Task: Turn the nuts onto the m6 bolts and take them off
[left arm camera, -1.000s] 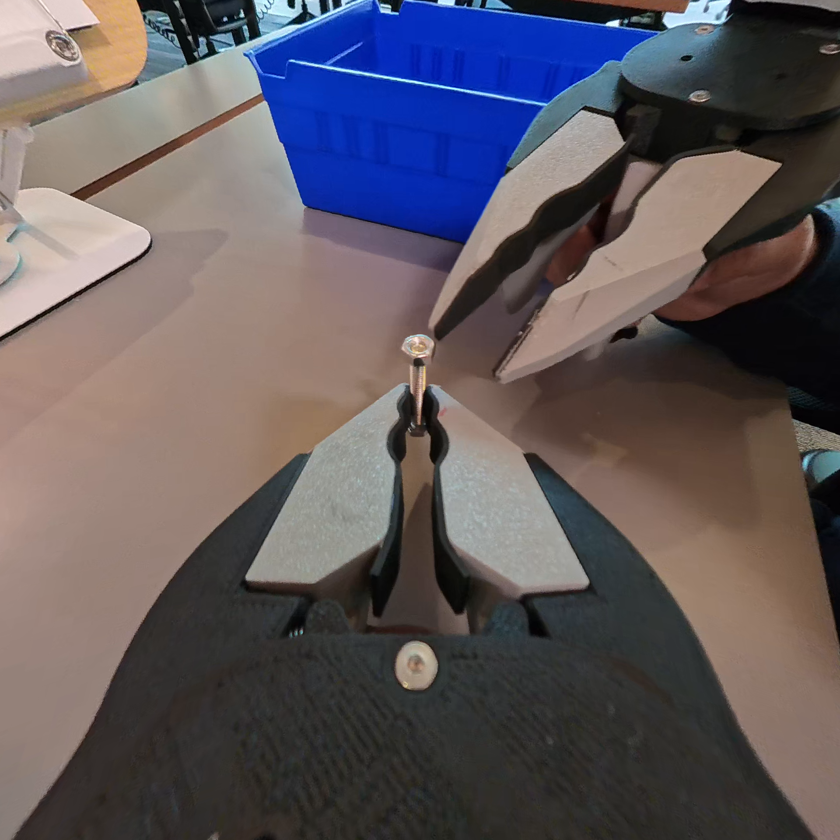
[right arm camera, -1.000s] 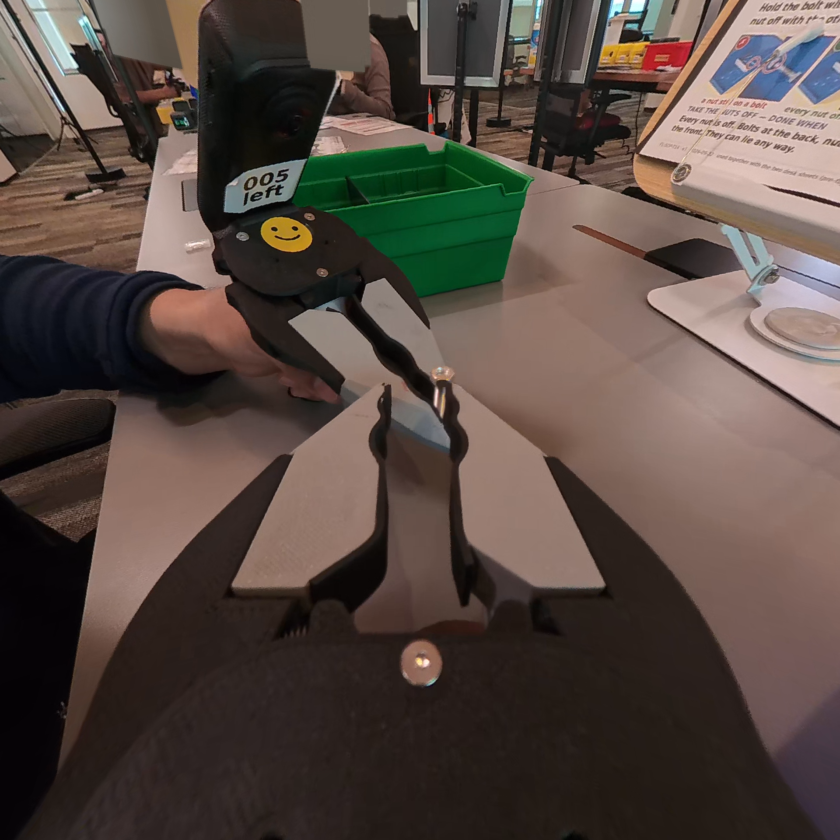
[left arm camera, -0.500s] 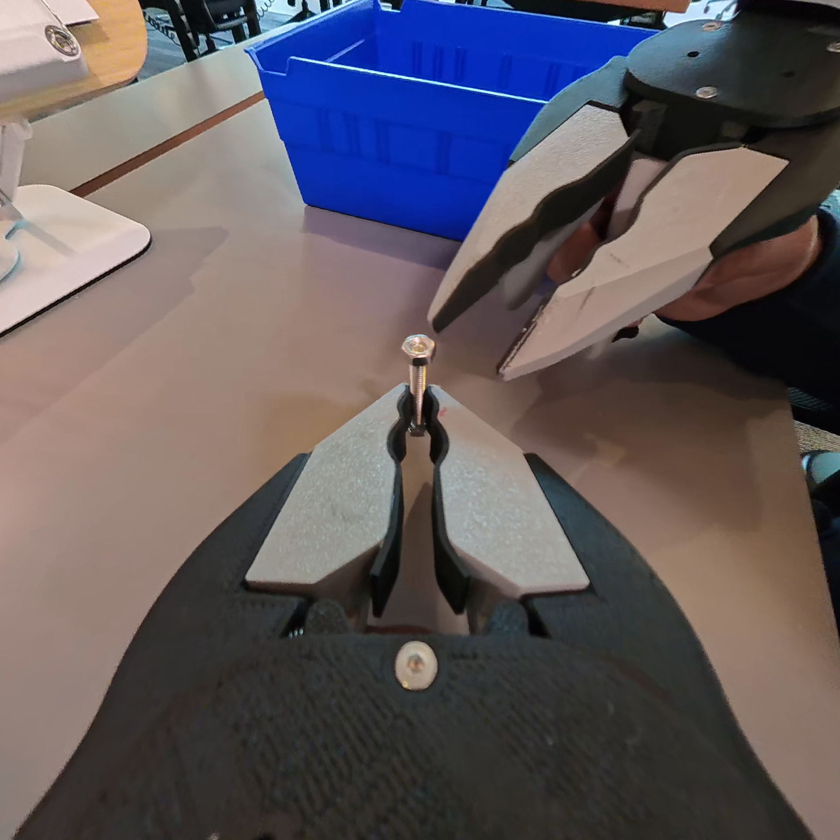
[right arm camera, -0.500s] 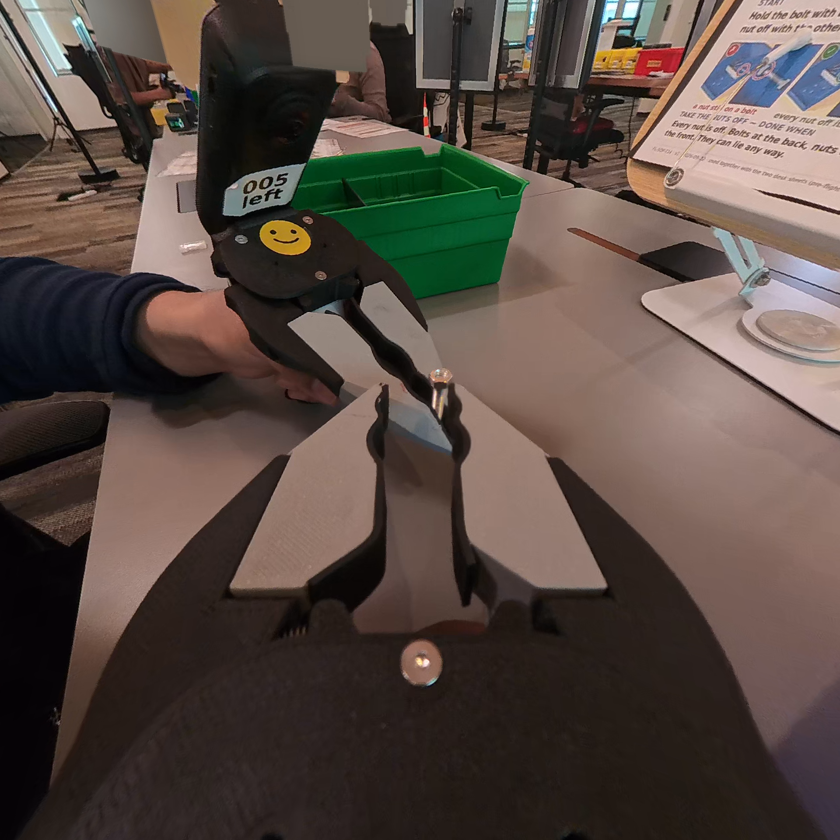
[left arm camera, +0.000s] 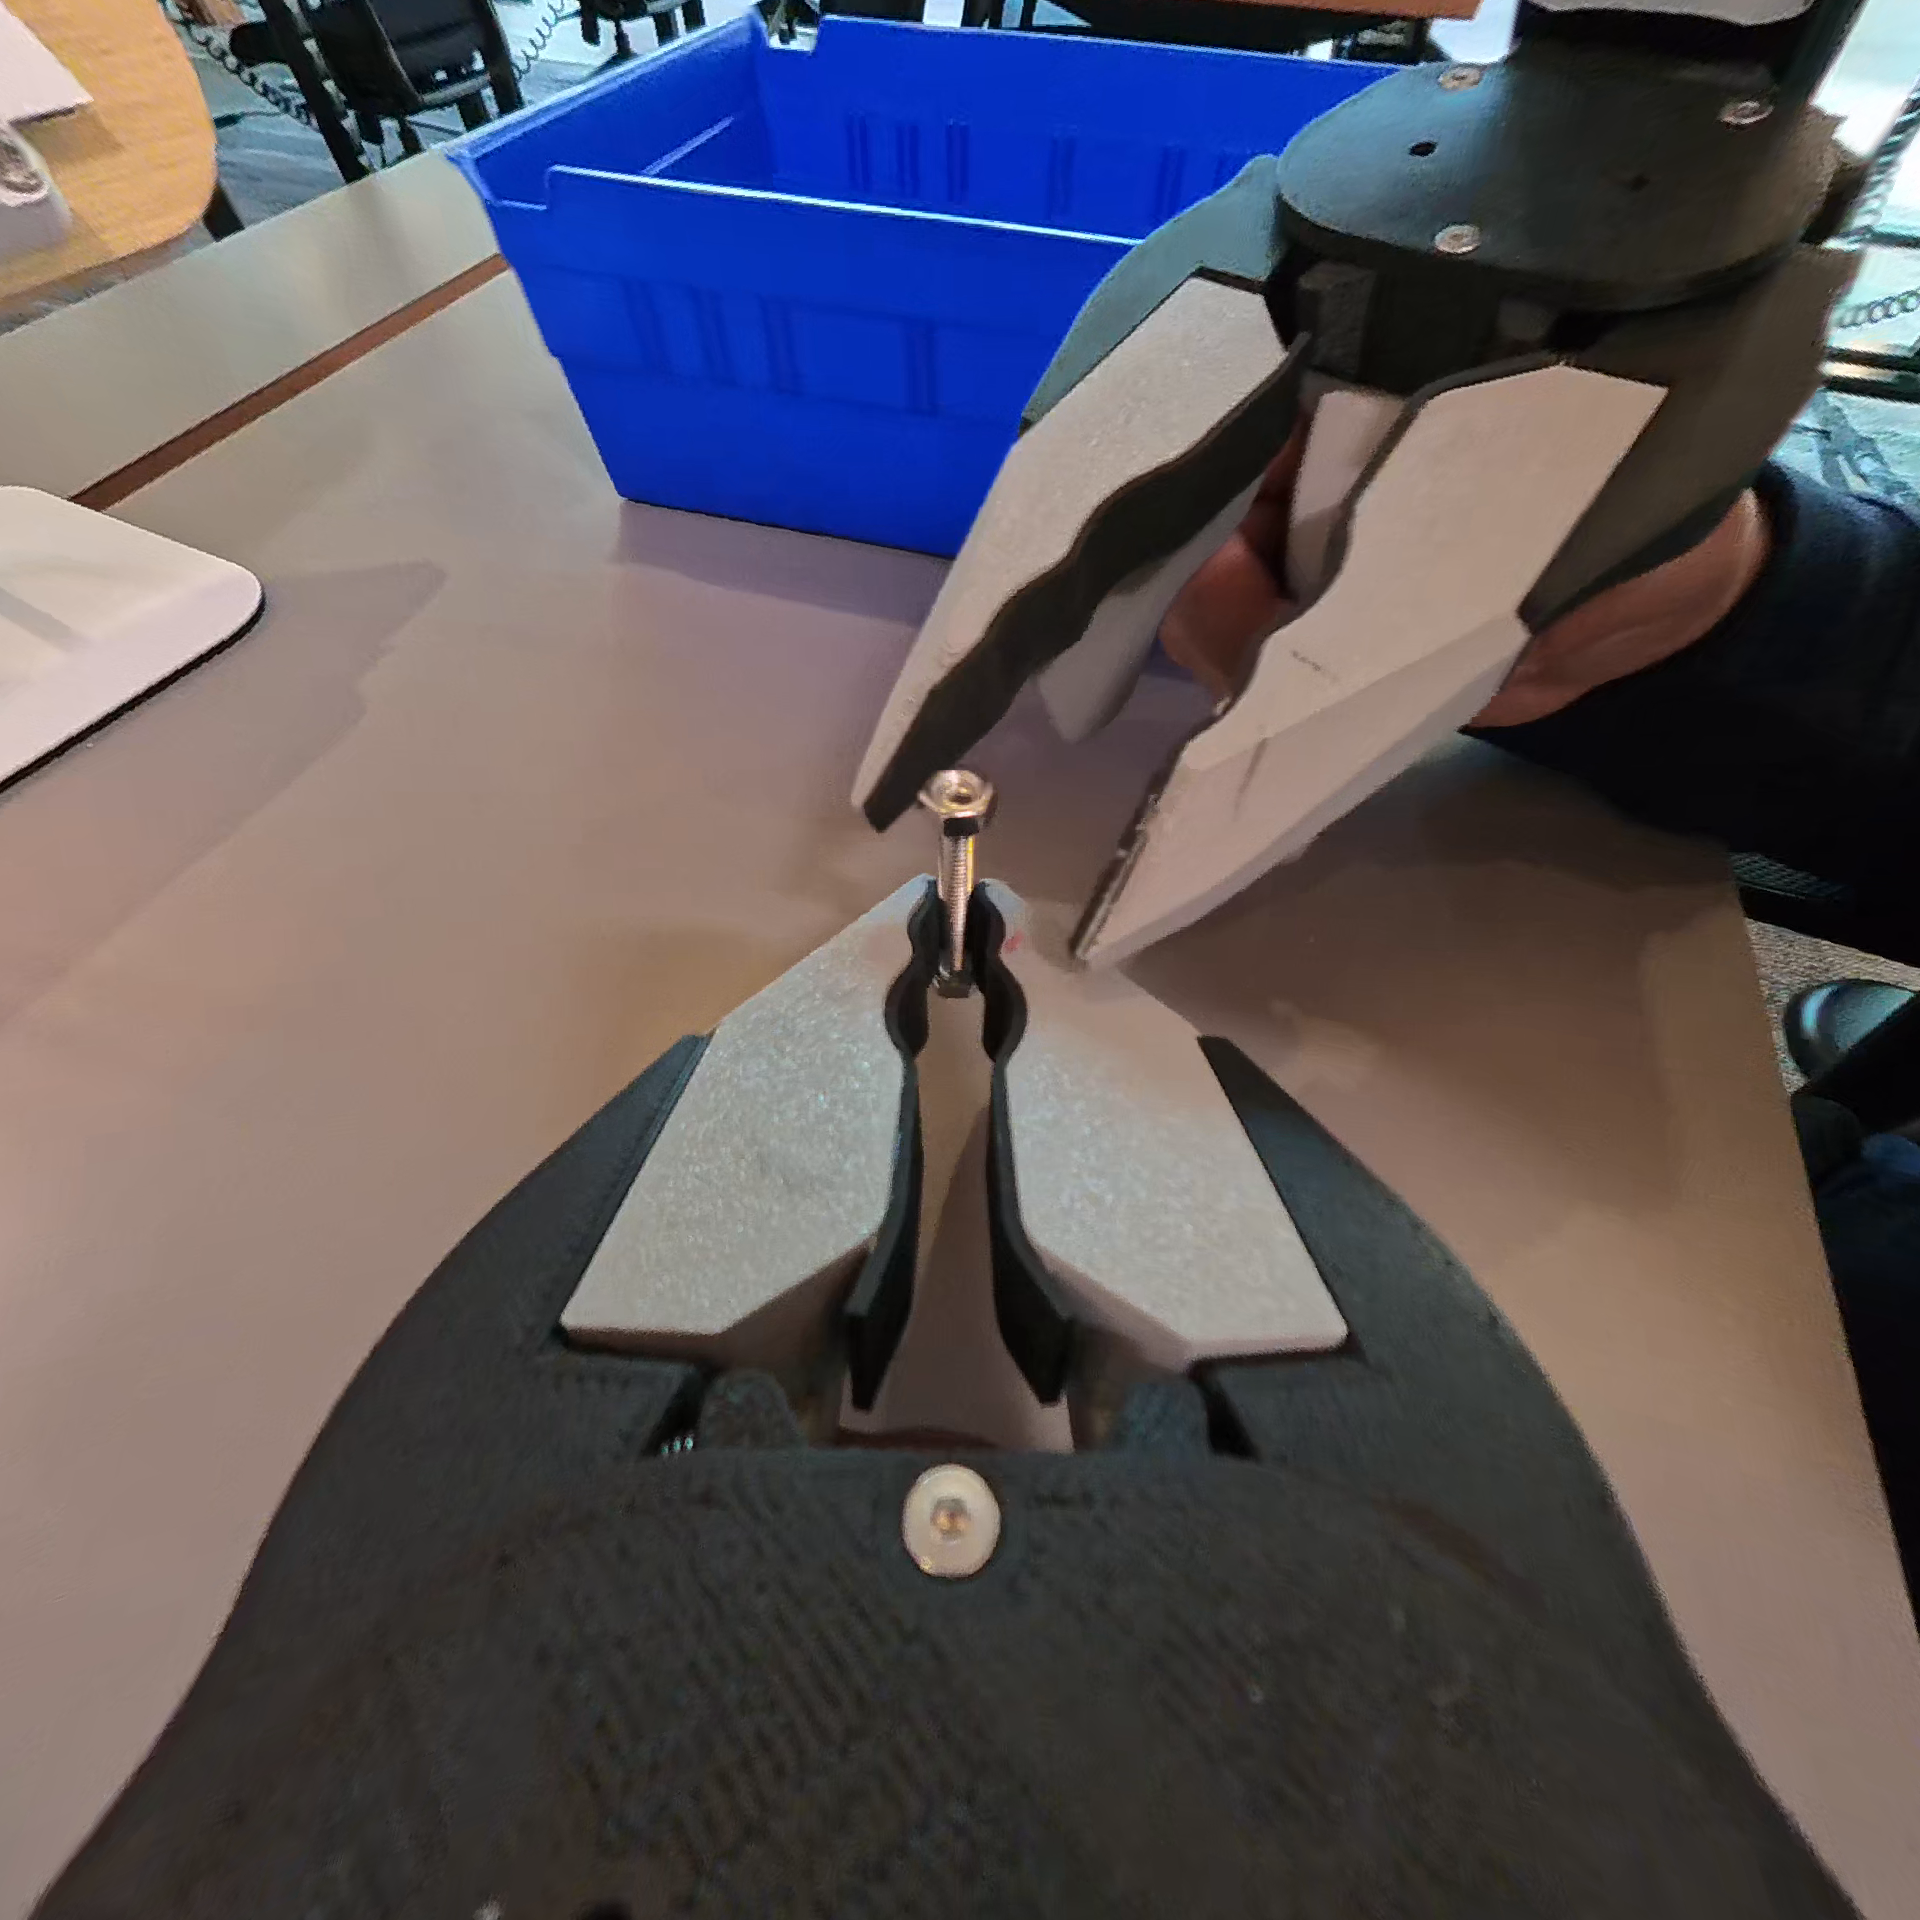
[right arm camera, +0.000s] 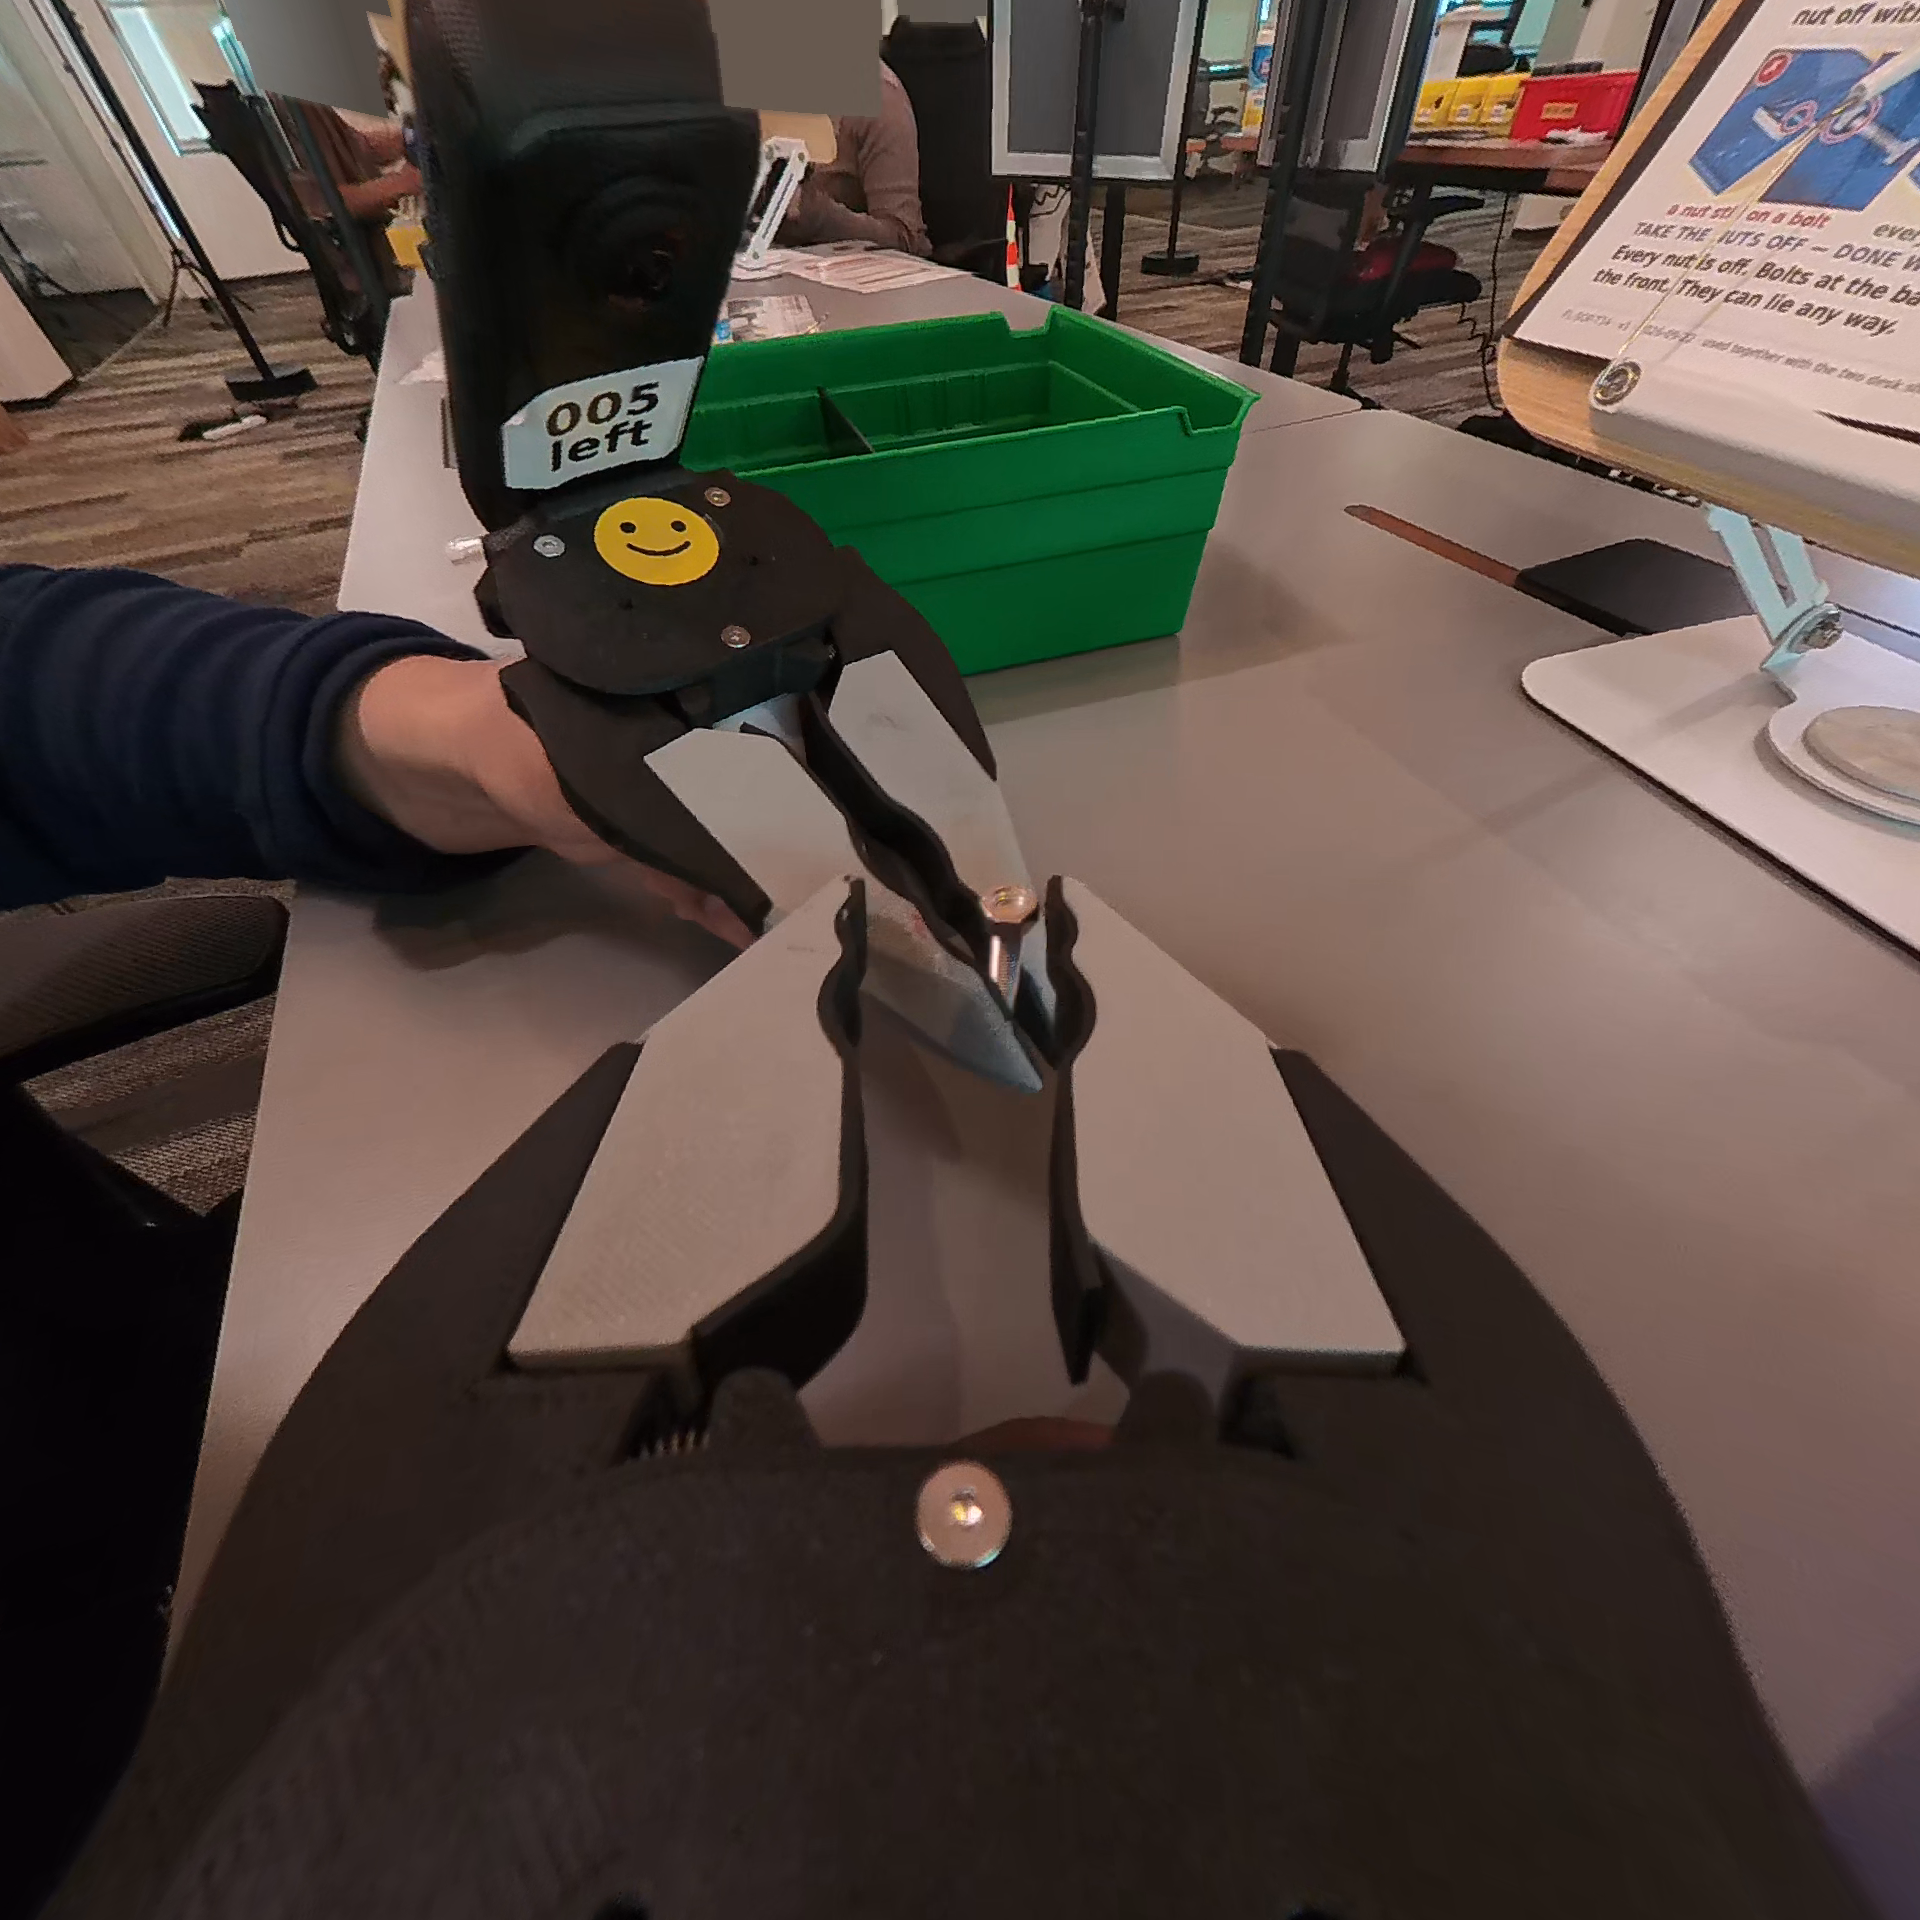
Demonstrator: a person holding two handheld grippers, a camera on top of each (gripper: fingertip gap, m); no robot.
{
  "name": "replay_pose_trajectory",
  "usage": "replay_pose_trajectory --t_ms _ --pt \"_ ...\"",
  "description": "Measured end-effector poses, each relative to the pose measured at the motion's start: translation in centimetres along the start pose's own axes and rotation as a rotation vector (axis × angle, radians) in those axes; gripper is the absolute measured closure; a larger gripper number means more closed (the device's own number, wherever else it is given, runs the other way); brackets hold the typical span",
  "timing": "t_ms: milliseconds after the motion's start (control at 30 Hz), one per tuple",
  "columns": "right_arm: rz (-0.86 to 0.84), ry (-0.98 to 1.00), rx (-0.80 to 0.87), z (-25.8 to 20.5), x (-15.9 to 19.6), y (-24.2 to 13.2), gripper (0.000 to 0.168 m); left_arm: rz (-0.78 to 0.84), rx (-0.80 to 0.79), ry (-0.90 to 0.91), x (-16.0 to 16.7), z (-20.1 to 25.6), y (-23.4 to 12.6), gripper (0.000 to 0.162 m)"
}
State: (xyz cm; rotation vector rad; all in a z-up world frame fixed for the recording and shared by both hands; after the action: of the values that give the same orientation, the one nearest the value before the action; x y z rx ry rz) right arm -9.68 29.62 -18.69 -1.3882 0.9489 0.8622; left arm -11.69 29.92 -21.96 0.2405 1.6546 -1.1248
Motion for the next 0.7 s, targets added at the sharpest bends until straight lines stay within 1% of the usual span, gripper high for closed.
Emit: replay_pose_trajectory --t_ms 133,333,500,600,700 --pt "-0.005 0.0 0.016 0.2 0.1 0.0 0.135 -0.012 -0.026 -0.036 0.4 -1.0 -0.1 0.159" --pt "0.002 0.014 0.015 0.4 0.1 -0.2 0.137 0.006 -0.041 -0.071 0.3 -2.0 -0.6 0.159" --pt "0.013 0.018 0.018 0.4 -0.1 0.0 0.13 0.04 0.039 -0.02 -0.4 -0.1 -0.4 0.159" --pt "0.029 0.02 -0.014 -0.2 -0.4 0.1 0.129 0.03 0.043 0.006 -0.5 0.7 -0.1 0.159" --pt "0.035 0.008 -0.035 -0.6 -0.5 0.1 0.129 0.029 0.04 -0.006 -0.5 0.6 0.0 0.159"
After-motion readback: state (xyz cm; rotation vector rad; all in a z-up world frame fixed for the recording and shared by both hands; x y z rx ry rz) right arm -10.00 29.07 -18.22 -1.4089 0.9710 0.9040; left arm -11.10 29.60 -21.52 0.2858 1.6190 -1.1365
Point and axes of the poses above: each gripper's, where its closed fingertips meet, y out along the fingers, x out of its underside, z = x × y across the jaws, the point moved 3 cm from there along -y, back along the fingers, and after that the axes turned 9 degrees about -z, right-handed, at the moved point
